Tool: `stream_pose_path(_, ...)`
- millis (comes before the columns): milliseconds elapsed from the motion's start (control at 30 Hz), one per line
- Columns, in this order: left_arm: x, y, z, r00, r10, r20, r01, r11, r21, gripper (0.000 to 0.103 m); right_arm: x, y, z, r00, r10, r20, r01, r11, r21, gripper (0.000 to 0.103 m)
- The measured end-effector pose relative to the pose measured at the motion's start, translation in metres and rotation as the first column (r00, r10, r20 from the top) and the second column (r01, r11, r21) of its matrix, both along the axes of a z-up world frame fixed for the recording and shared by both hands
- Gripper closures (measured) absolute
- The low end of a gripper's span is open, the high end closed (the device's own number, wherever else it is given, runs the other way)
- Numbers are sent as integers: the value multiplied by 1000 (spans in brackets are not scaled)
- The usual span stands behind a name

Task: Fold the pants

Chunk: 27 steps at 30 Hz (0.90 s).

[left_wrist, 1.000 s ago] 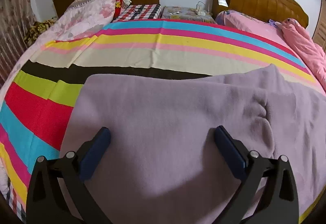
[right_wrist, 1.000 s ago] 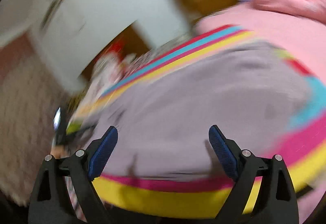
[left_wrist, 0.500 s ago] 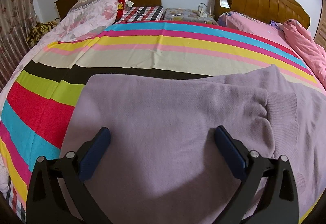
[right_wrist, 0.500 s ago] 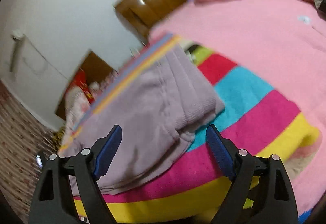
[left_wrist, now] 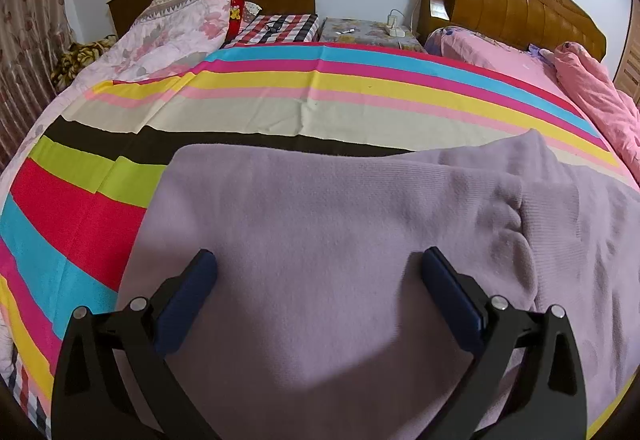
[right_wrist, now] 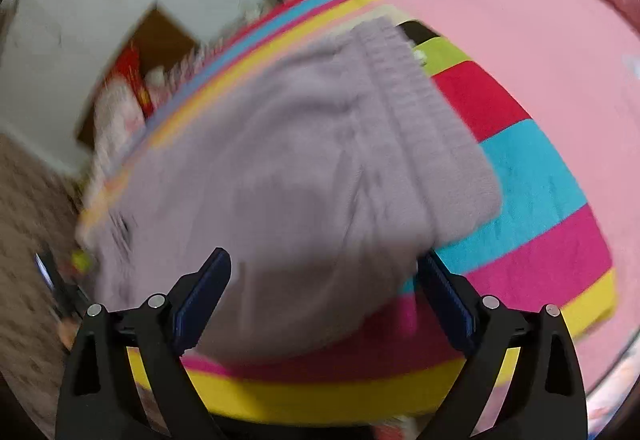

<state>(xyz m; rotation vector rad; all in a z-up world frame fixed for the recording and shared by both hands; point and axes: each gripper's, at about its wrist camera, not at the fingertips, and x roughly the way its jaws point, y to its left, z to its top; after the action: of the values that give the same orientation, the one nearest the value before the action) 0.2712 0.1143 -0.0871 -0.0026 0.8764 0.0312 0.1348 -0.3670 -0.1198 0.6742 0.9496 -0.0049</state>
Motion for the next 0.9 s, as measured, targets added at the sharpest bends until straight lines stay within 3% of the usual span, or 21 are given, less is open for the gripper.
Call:
stream_pose_path(100, 0, 0, 0, 1000, 1, 1, -1, 1000, 0, 1, -1, -8, -4, 998, -57, 21, 57, 998, 9, 30)
stream_pose_path(167, 0, 0, 0, 1000, -2, -2, 2, 1000, -6, 1, -7, -10, -6, 997, -82, 6, 83, 996, -29, 56)
stream_pose_path(200, 0, 1, 1, 1000, -5, -4, 5, 1000, -11, 2, -14, -13, -7, 996, -90, 15, 90, 996, -18, 59)
stream_pose_path(267, -7, 3, 13, 1000, -12, 6, 13, 999, -48, 2, -26, -25, -18, 990, -119, 71, 111, 987, 114, 64)
stream_pose_path(333, -26, -1, 33, 994, -55, 91, 63, 994, -84, 2, -35, -26, -21, 983, -153, 105, 137, 979, 149, 66)
stream_pose_path(400, -38, -17, 41, 984, -134, 113, 140, 989, -51, 2, -44, -18, -13, 965, -199, 169, 172, 972, 160, 69)
stream_pose_path(500, -40, -51, 14, 953, -302, -11, 302, 953, 21, 1, -48, -3, 18, 930, -233, 283, 197, 969, 151, 76)
stream_pose_path(533, -42, -57, 0, 948, -319, -16, 320, 945, 67, 1, -47, 11, 37, 919, -215, 331, 194, 976, 96, 76)
stream_pose_path(567, -44, -50, 0, 951, -308, 14, 307, 951, 31, 1, -40, 26, 55, 913, -188, 361, 185, 982, 43, 76)
stream_pose_path(633, -45, -33, 9, 957, -291, 15, 291, 955, -55, 2, -30, 67, 96, 906, -83, 415, 140, 984, -108, 76)
stream_pose_path(700, -62, 3, 35, 967, -214, 135, 239, 947, -212, 2, -17, 119, 131, 889, 49, 455, 82, 961, -264, 76)
stream_pose_path(800, -80, 57, 55, 970, -101, 222, 186, 894, -407, 2, 8, 230, 165, 822, 319, 472, -52, 867, -495, 77)
stream_pose_path(900, -89, 120, 52, 981, 85, 176, 9, 879, -477, 2, 14, 349, 157, 702, 588, 402, -206, 708, -675, 77)
